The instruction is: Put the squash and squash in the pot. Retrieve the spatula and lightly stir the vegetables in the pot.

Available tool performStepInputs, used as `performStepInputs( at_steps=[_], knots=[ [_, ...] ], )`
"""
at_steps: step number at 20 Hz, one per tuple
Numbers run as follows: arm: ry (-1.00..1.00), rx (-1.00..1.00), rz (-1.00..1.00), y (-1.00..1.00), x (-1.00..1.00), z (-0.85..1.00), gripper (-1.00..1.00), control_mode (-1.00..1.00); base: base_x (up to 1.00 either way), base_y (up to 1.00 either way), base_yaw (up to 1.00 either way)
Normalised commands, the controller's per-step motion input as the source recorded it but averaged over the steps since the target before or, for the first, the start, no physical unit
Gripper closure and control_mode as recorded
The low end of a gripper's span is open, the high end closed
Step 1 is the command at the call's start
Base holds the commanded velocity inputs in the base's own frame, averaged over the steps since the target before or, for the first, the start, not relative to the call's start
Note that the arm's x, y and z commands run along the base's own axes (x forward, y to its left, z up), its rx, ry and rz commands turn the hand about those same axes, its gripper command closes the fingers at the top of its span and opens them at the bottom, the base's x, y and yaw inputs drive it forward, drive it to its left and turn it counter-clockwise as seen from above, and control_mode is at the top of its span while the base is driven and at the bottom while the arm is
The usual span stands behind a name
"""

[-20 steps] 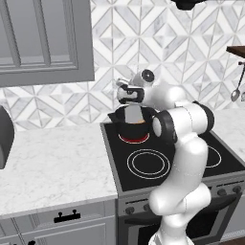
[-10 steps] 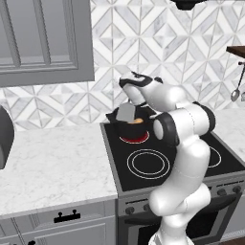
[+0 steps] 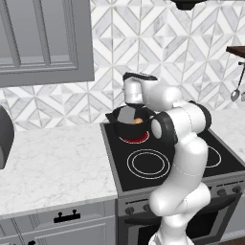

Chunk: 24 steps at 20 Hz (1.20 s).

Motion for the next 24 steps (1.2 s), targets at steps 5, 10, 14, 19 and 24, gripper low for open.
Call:
performStepInputs(
  at_steps=[5, 10, 14, 19, 24],
  knots=[
    [-0.1, -0.24, -0.12, -0.02, -0.21, 0.21, 1.0, -1.0, 0.0, 0.0, 0.0],
    [-0.03, -0.27, -0.13, -0.02, 0.0, 0.37, 1.0, -1.0, 0.0, 0.0, 0.0],
    [0.01, -0.24, -0.12, -0.14, 0.02, -0.29, 1.0, -1.0, 0.0, 0.0, 0.0],
    [0.06, -0.13, -0.08, -0.17, 0.0, -0.76, 1.0, -1.0, 0.0, 0.0, 0.0],
    [0.09, -0.05, -0.03, -0.02, 0.0, -0.86, 1.0, -1.0, 0.0, 0.0, 0.0]
  ],
)
